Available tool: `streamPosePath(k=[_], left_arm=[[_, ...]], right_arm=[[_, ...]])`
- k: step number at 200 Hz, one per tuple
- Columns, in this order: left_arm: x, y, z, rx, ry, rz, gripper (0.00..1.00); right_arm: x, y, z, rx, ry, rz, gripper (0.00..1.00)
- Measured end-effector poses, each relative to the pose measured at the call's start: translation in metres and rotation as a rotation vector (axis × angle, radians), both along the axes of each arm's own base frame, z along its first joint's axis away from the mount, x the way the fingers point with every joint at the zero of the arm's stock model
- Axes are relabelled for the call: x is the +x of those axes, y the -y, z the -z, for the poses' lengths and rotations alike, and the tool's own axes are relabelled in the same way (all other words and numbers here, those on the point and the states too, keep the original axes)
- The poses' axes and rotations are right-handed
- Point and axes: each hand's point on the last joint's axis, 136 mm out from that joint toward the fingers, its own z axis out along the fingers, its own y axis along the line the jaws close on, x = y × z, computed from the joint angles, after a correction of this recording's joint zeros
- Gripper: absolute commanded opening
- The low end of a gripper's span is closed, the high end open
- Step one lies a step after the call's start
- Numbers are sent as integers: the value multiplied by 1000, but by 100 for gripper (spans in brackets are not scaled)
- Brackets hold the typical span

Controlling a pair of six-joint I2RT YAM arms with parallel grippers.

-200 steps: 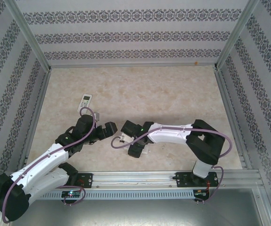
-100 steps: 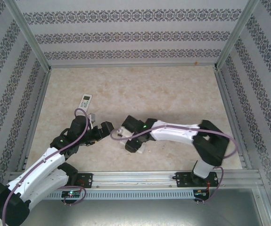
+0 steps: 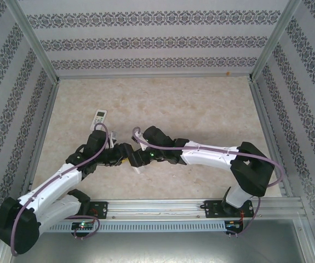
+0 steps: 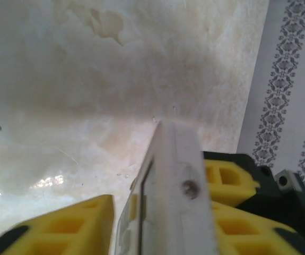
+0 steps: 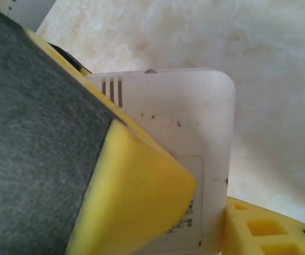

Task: Load the batteries into the remote control

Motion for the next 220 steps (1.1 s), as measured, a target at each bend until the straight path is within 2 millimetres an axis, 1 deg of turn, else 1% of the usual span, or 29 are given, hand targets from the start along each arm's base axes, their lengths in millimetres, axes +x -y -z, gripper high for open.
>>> streamPosePath(k=[6,14,20,31,45,54,66,82,89,99,114,128,148,160,177,194,203,212,220], left_arm=[[0,0,1,4,0,8,20],[-1,-1,5,26,-5,18,15],[-1,-1,8,47,-13,28,13],[4,-2,5,97,-24,44,11],[15,-8,3,199,-43,46,10],[24,-13,-2,281,-48,51,10],[38,-21,-9,388,-44,58,9],[64,-35,-20,564,-37,66,8],[79,-42,-23,649,-41,69,8],[100,-50,-27,771,-48,72,8],[136,-67,-24,979,-79,63,8],[165,-84,-15,1186,-129,62,6],[199,-106,3,1437,-182,74,6],[215,-115,16,1549,-208,90,5],[232,-127,34,1656,-245,114,5],[241,-135,49,1709,-275,138,8],[243,-138,56,1727,-292,157,13],[244,-140,62,1734,-307,170,21],[243,-141,67,1737,-317,183,25]], right_arm=[[-1,0,2,-2,-12,3,47],[-1,0,3,-4,-25,7,59],[-2,1,4,-9,-39,11,66],[-2,2,4,-16,-44,19,76],[3,4,-7,3,-30,45,84],[10,9,-22,28,-13,80,86],[20,21,-46,74,33,129,87],[40,48,-75,125,99,228,87],[47,59,-83,137,119,268,87],[56,71,-88,142,134,318,87],[62,79,-85,125,137,357,87],[60,85,-74,91,121,369,87],[56,93,-57,38,99,379,87],[52,98,-49,13,86,382,88],[47,106,-46,-4,81,387,88],[44,114,-51,6,94,399,88],[43,119,-54,15,104,409,88],[43,124,-57,23,112,422,89],[44,129,-58,29,118,434,89]])
